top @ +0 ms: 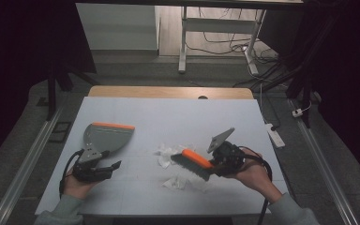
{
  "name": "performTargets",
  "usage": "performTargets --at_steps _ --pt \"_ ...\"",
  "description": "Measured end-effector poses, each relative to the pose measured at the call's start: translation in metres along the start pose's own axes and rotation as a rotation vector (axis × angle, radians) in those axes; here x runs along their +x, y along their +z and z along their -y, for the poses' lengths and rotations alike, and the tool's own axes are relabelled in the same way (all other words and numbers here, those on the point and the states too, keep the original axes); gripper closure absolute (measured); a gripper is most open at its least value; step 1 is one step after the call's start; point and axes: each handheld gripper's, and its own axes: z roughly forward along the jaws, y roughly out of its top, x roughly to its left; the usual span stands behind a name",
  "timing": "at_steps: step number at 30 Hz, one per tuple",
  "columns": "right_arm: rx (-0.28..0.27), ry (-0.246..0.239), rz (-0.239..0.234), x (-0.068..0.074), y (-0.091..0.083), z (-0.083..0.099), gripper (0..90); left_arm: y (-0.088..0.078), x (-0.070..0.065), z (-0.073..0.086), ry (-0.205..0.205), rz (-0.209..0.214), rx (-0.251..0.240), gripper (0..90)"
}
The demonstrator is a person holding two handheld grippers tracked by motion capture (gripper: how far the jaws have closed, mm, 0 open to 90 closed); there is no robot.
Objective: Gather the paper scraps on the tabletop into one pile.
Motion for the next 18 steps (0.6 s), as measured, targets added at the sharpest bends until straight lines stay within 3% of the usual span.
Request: performTargets --at_steps 1,3,5,7,10,13,18 --pt "0.0 0.0 0.0 0.0 0.0 0.0 70.9 0.0 0.0 0.0 0.0 0.0 0.0 37.6" --pt "0.056 -0.052 -0.035 0.011 0.009 0.002 70.9 0.001 -0.001 0.0 0.001 -0.001 0.001 37.6" --pt "0.121 -0.053 -0.072 0.02 0.016 0.003 70.9 0.0 -0.001 0.0 0.002 -0.001 0.001 37.5" --pt "0.167 -0.09 -0.095 0.025 0.025 0.002 70.9 0.0 -0.001 0.0 0.002 -0.001 0.002 37.6" --pt "0.198 -0.121 -0.117 0.028 0.035 -0.002 70.9 0.0 0.0 0.0 0.0 0.0 0.001 37.6" --pt "0.227 -0.146 -0.085 0.024 0.043 -0.008 70.9 0.0 0.0 0.0 -0.002 0.0 0.001 37.6" --pt "0.221 -0.149 -0.022 0.006 0.051 -0.022 70.9 -0.001 0.0 0.001 -0.004 0.0 -0.002 37.6"
